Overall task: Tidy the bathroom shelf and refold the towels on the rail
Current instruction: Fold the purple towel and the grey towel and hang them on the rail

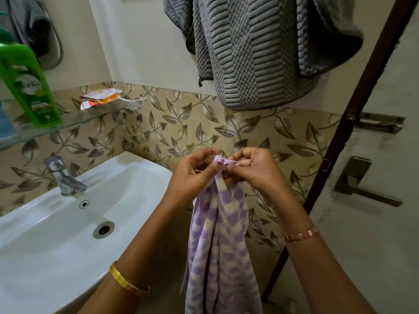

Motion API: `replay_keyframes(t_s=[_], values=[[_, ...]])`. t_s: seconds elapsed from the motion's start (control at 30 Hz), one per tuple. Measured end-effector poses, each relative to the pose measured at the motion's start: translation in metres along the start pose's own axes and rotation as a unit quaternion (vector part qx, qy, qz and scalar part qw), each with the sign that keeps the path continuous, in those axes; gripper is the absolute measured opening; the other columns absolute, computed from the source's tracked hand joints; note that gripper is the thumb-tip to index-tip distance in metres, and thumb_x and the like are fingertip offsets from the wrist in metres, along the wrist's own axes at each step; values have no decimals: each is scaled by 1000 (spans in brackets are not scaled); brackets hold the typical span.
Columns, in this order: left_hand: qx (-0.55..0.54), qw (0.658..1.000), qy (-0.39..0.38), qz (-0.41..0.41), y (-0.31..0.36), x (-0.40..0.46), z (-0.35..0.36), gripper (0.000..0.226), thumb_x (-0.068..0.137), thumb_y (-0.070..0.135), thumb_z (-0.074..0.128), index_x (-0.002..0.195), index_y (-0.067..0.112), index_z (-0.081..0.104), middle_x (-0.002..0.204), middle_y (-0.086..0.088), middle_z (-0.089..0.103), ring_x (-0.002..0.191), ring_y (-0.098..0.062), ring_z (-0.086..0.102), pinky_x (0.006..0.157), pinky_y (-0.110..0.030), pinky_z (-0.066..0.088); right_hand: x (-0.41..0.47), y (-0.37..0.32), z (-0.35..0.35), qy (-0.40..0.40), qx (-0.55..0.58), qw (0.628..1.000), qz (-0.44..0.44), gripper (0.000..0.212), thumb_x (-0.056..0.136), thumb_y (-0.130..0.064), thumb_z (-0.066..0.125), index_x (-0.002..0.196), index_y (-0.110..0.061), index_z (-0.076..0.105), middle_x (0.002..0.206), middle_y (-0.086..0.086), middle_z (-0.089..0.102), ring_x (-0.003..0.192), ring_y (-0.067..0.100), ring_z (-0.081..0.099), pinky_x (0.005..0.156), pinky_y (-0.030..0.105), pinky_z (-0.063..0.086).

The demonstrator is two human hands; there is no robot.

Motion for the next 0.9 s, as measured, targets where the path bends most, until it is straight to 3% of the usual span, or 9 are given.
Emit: replay_keyframes(t_s=[0.1, 0.17, 0.23, 0.33, 0.43, 0.53, 0.63, 0.77, 0.9], values=[[117, 991, -57, 39, 1, 0, 4, 54, 72, 20, 73, 123, 15, 55, 124, -2, 60, 113, -11, 56, 94, -25, 48, 1, -4, 1, 4, -44, 998, -41, 10, 72, -5, 74, 74, -7, 64, 55, 0, 64, 46, 6, 60, 47, 19, 51], [172, 981, -57, 64, 1, 2, 7, 55, 72, 16, 74, 123, 13, 55, 128, -2, 58, 116, -12, 54, 96, -26, 46, 2, -6, 1, 4, -68, 996, -64, 12, 69, -7, 77, 69, -11, 66, 58, 2, 64, 52, 5, 59, 51, 19, 49], [150, 985, -44, 69, 1, 4, 5, 45, 76, 7, 70, 119, 13, 58, 123, 1, 59, 114, -9, 55, 94, -22, 47, 4, -7, 1, 8, -75, 994, -85, 12, 67, -8, 78, 69, -10, 67, 67, 10, 65, 60, 8, 57, 58, 21, 48], [90, 993, -41, 71, 3, 8, -2, 41, 79, -3, 62, 113, 21, 57, 109, 5, 63, 101, -3, 60, 87, -14, 48, 9, -7, 5, -1, -84, 989, -121, 15, 68, -9, 78, 68, -16, 65, 71, -6, 58, 55, -4, 49, 53, 7, 39], [62, 996, -19, 60, 6, 14, -11, 44, 79, -7, 59, 112, 23, 57, 109, 0, 64, 103, -7, 60, 91, -20, 48, 16, -2, 5, -39, -58, 988, -135, 9, 75, -13, 73, 73, -16, 64, 72, -7, 59, 60, -4, 51, 56, 7, 41], [73, 996, 11, 49, 7, 20, -21, 46, 81, -11, 55, 112, 23, 57, 112, -1, 63, 110, -11, 57, 95, -25, 47, 23, 25, 1, -115, -144, 981, -58, 21, 74, -29, 74, 74, -11, 64, 72, 0, 63, 65, 5, 57, 60, 17, 45], [67, 995, 53, 45, 11, 25, -33, 47, 82, -14, 51, 112, 21, 56, 109, 4, 62, 105, -7, 56, 90, -15, 47, 21, 71, -6, -156, -236, 957, 63, 30, 67, -42, 77, 75, -17, 64, 76, -4, 66, 71, 12, 63, 58, 17, 50], [93, 987, 125, 46, 10, 31, -57, 44, 83, -13, 48, 112, 19, 58, 103, 7, 61, 88, 8, 55, 73, -2, 46, 23, 108, -24, -132, -391, 907, 85, 37, 61, -58, 75, 63, -28, 53, 66, -10, 56, 68, 14, 56, 66, 26, 39], [171, 972, 159, 31, -3, 38, -79, 42, 83, -12, 48, 116, 10, 61, 104, 3, 61, 96, -7, 56, 78, -7, 47, 32, 99, -42, -69, -472, 876, 69, 53, 51, -71, 70, 57, -25, 45, 59, -11, 50, 59, 9, 47, 68, 29, 33]])
Point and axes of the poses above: each hand's wrist, its own x-axis towards the middle knuckle, its own z-axis out of the palm, y = z × x, the point moved 4 cm from there along x, towards the middle knuckle
